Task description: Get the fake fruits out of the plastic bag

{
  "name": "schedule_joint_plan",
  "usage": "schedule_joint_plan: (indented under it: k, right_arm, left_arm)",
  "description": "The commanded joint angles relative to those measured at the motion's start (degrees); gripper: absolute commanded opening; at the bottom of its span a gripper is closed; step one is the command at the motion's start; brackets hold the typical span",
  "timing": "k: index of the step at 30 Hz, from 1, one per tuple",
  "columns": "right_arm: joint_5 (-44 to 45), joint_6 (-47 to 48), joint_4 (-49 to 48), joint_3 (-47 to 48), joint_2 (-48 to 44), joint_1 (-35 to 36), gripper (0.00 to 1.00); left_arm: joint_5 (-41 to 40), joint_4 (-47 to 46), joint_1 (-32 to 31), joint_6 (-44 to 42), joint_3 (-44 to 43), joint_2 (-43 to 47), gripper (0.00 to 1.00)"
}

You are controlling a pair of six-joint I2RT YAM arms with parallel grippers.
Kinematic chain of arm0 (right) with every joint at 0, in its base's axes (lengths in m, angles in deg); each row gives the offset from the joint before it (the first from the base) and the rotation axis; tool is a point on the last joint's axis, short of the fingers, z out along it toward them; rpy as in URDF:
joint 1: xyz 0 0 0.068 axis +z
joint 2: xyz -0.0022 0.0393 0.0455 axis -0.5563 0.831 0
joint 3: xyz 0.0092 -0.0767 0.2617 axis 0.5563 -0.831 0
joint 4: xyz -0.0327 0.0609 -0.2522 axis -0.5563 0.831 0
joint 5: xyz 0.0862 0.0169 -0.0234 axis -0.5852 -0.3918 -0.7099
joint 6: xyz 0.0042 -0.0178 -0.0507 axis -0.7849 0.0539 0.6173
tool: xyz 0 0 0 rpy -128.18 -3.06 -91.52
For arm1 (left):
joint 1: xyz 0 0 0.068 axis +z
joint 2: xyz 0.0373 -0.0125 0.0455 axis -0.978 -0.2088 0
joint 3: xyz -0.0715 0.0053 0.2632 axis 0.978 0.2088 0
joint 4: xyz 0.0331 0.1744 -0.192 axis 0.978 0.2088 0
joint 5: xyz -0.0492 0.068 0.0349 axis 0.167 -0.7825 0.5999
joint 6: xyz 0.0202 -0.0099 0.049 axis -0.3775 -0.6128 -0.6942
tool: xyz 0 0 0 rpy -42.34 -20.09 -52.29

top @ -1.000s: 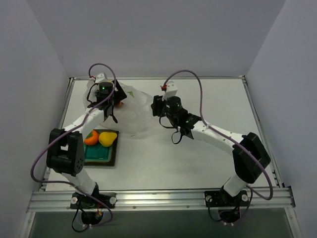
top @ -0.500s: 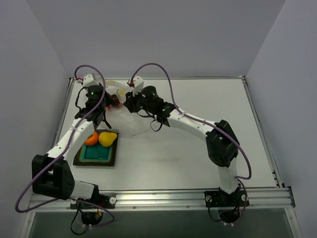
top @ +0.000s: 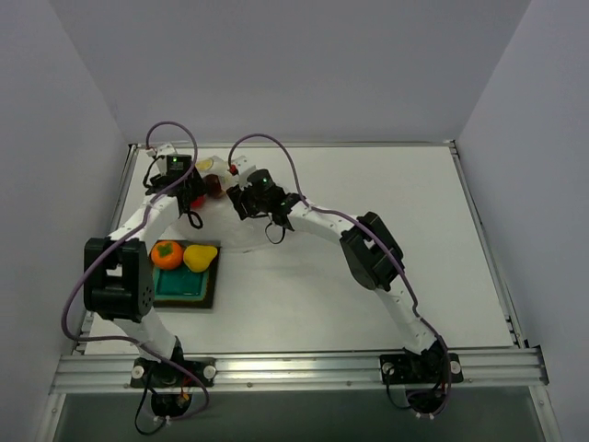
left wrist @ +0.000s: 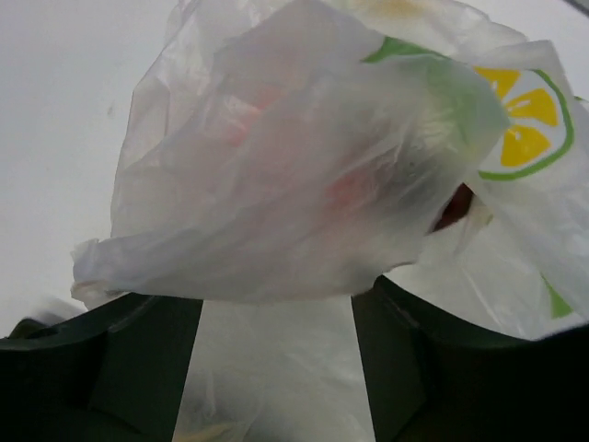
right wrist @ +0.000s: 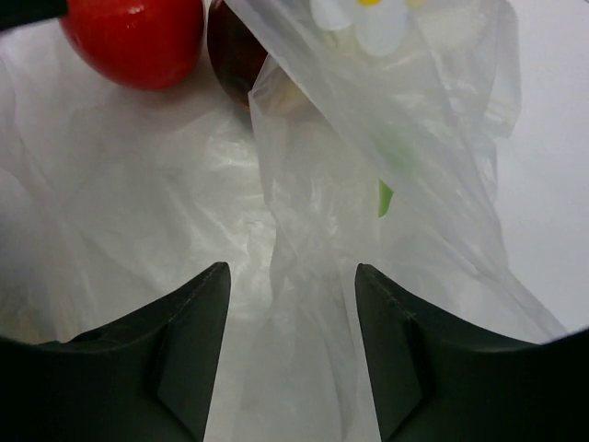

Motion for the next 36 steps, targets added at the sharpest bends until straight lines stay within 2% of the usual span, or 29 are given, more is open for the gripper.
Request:
schedule_joint_plan:
  k: [1, 2, 3, 5, 6, 7, 8, 12, 14, 17, 18, 19, 21, 23, 26, 27, 28, 29, 30, 31, 34, 35, 36]
  right_arm:
    - [4.4, 0.2, -3.0, 1.9, -1.4, -0.3, 0.51]
    - [4.4, 0.2, -3.9, 0.2, -1.8, -0.4, 0.45]
    - [4.4, 0.2, -4.5, -0.2, -1.8, -0.5, 0.27]
    - [5.9, -1.6, -4.7, -0.2, -1.7, -1.0, 0.12]
    - [5.2, -2.4, -4.7, -0.2, -1.6, -1.2, 0.03]
    - [5.2, -2.6, -4.7, -0.4, -1.6, -1.4, 0.0]
    - [5.2, -2.8, -4.8, -0.8, -2.0, -1.4, 0.0]
    - [5.2, -3.5, -6.5, -3.4, -3.4, -1.4, 0.0]
    - [5.2, -3.7, -6.6, -3.6, -4.0, -1.4, 0.0]
    - [5.2, -3.7, -6.6, -2.5, -3.9, -1.3, 0.4]
    - [5.6, -3.7, -6.0, -1.8, -3.4, -1.3, 0.65]
    - [6.4, -4.1, -5.7, 0.2, -2.8, -1.3, 0.73]
    - [8.8, -4.8, -5.2, 2.0, -0.5, -1.5, 0.82]
    - [9.2, -6.1, -5.3, 4.4, 2.4, -1.8, 0.81]
    - [7.5, -8.6, -5.4, 6.3, 5.8, -2.6, 0.59]
    - [5.8, -9.1, -6.2, 6.1, 6.0, -2.6, 0.4]
    - [5.3, -9.8, -7.2, 5.5, 6.0, -2.6, 0.28]
    - [5.2, -10.5, -8.7, 3.1, 5.1, -2.6, 0.1]
    - [3.4, -11.7, -11.1, 2.1, 4.5, -2.7, 0.04]
    - [3.1, -12.4, -11.9, 1.3, 4.0, -2.7, 0.0]
    - [2.6, -14.1, -14.4, -1.7, 1.8, -2.8, 0.0]
    - [2.4, -14.6, -15.5, -2.9, 0.1, -2.8, 0.0]
    - [2.3, -16.0, -17.6, -5.7, -0.8, -2.8, 0.0]
  left_arm:
    - [4.6, 0.0, 3.1, -3.9, -6.3, -4.3, 0.59]
    - [5.8, -1.4, 4.5, -4.5, -7.0, -5.1, 0.42]
    - [6.8, -2.1, 4.6, -6.1, -7.8, -6.1, 0.34]
    - [10.1, -3.7, 7.0, -8.9, -10.9, -9.3, 0.22]
    - [10.6, -3.7, 7.0, -11.7, -12.1, -10.4, 0.2]
    - [10.9, -3.7, 7.0, -12.6, -14.5, -12.1, 0.18]
    - [10.8, -3.7, 7.1, -13.3, -15.6, -12.8, 0.12]
    - [13.1, -3.9, 7.6, -14.6, -20.2, -15.1, 0.03]
    - [14.4, -4.3, 7.5, -14.3, -21.9, -15.3, 0.02]
    - [16.5, -6.0, 7.5, -12.1, -21.4, -13.9, 0.02]
    - [16.6, -6.5, 7.5, -10.5, -20.1, -13.5, 0.02]
    - [16.6, -6.9, 7.4, -9.8, -19.5, -12.4, 0.02]
    - [15.5, -6.0, 7.4, -9.4, -19.3, -12.0, 0.02]
    - [15.5, -4.5, 7.3, -10.1, -19.6, -12.0, 0.3]
    - [15.5, -3.1, 7.2, -10.6, -19.7, -10.6, 0.73]
    - [15.5, -3.3, 7.3, -9.9, -19.4, -9.7, 0.77]
    - [15.5, -3.0, 7.2, -9.3, -18.7, -7.7, 0.79]
    - [15.5, -2.5, 7.3, -8.6, -18.4, -6.5, 0.8]
    - [15.5, -2.2, 7.2, -6.9, -18.0, -4.0, 0.8]
    - [15.5, -1.6, 7.1, -5.8, -16.2, -2.5, 0.8]
    - [13.2, 0.5, 5.9, -2.1, -13.1, 2.9, 0.77]
    - [13.0, 1.0, 5.5, -1.4, -11.2, 4.1, 0.72]
    - [13.0, 1.1, 3.6, 0.3, -9.9, 6.4, 0.6]
